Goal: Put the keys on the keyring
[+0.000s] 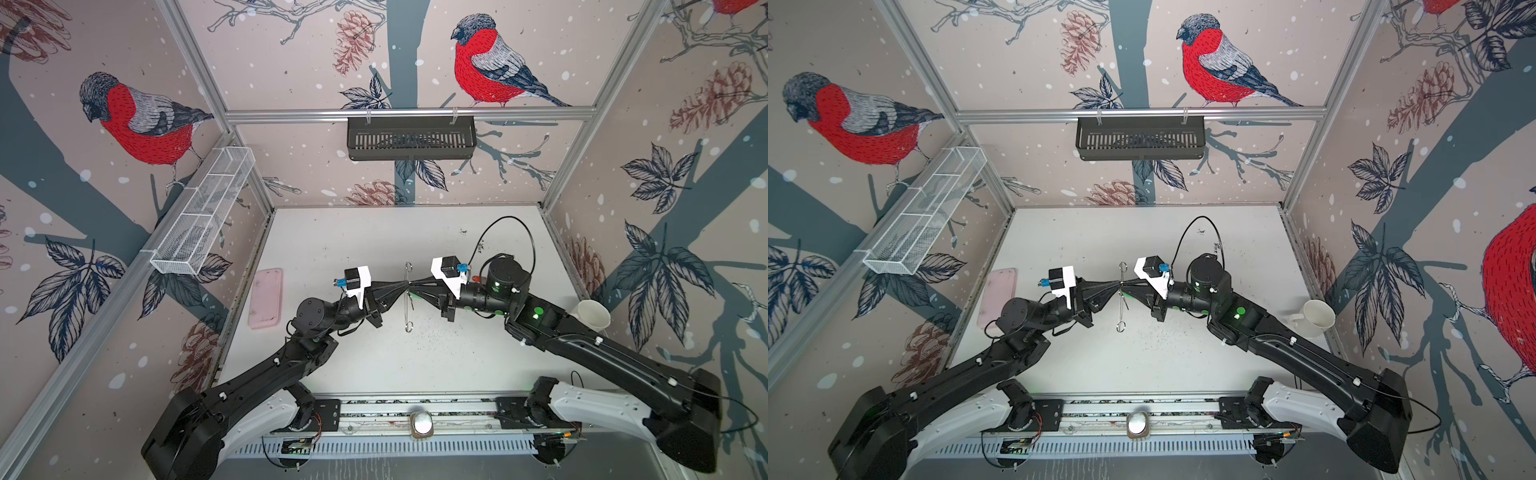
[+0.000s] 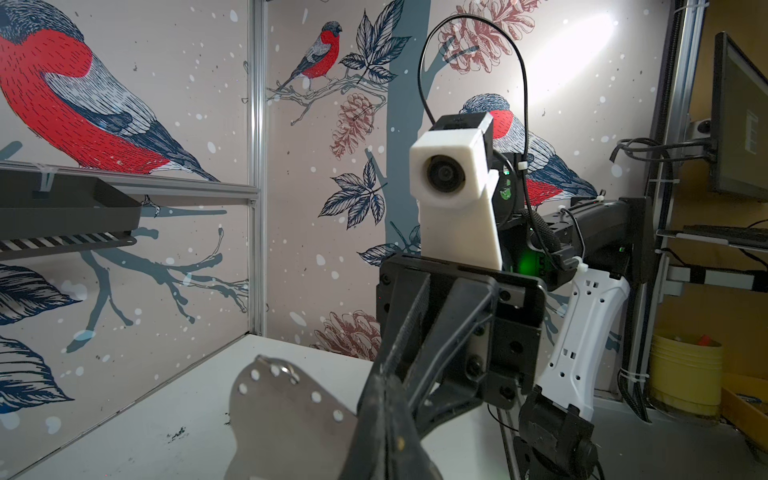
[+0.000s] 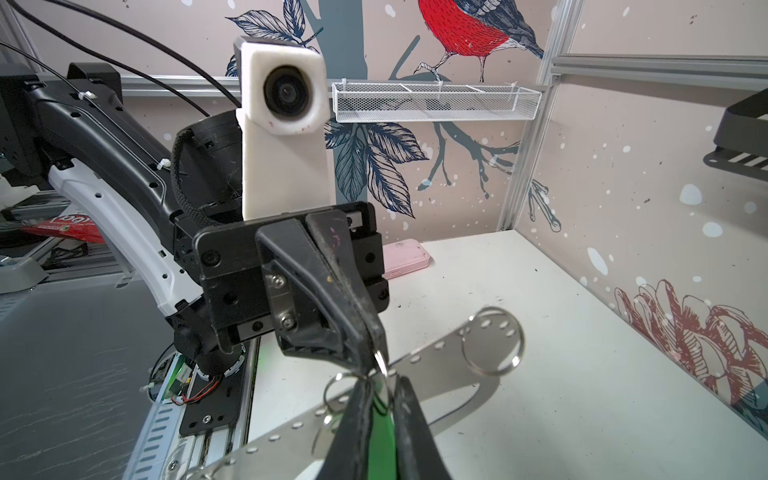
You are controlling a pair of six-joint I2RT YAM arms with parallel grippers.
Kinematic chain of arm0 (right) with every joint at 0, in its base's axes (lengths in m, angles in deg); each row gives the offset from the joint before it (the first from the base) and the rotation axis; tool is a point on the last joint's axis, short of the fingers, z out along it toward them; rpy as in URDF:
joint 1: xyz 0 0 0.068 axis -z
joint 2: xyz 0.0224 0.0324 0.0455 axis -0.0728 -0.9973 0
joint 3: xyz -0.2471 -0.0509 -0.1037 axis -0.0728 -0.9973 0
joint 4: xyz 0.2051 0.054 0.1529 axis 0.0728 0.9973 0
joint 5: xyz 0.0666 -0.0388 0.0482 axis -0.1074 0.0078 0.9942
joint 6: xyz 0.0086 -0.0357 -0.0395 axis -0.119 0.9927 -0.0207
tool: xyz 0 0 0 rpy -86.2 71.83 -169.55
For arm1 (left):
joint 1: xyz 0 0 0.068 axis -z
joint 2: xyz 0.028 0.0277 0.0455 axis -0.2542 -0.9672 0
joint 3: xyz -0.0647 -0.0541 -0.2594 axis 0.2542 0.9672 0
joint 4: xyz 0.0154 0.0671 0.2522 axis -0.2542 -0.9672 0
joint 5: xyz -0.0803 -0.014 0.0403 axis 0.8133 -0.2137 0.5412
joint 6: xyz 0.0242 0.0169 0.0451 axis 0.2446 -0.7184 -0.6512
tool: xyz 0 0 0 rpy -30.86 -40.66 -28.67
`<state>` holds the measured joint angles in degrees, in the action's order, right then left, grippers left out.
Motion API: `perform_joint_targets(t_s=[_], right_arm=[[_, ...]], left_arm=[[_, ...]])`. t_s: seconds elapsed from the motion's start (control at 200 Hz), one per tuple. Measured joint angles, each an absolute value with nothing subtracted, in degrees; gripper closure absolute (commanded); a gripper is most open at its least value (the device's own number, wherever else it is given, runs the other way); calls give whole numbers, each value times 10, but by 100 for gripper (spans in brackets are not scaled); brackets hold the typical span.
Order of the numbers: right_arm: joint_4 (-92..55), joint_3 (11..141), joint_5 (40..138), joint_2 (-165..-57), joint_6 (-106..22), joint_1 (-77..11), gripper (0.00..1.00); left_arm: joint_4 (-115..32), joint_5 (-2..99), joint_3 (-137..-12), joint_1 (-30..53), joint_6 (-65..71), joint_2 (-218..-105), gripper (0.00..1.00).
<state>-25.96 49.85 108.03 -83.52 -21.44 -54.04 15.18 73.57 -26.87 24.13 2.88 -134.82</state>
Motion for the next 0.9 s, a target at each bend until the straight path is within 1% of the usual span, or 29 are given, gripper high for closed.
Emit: perform_joint_targets(t_s=[0.025, 0.11, 0.27, 0.575, 0.755, 0.826, 0.901], right_arm=[[-260, 499, 1083, -836, -214, -540, 87], [-264, 500, 1087, -839, -216, -540, 93], [-269, 502, 1097, -840, -227, -539, 99], [-264, 511, 1105, -844, -227, -535, 100], [-242, 529, 1104, -853, -216, -530, 100], [-223, 532, 1102, -855, -208, -525, 100], [-194, 535, 1091, -859, -195, -515, 100]], left_arm=[[152, 735, -269, 241, 29, -1348, 100], [153, 734, -269, 241, 28, -1348, 100], [162, 733, -269, 241, 26, -1347, 100], [163, 728, -270, 241, 24, -1346, 100], [112, 710, -282, 241, 13, -1323, 83], [84, 703, -286, 241, 8, -1305, 78], [59, 692, -288, 241, -6, -1281, 75]])
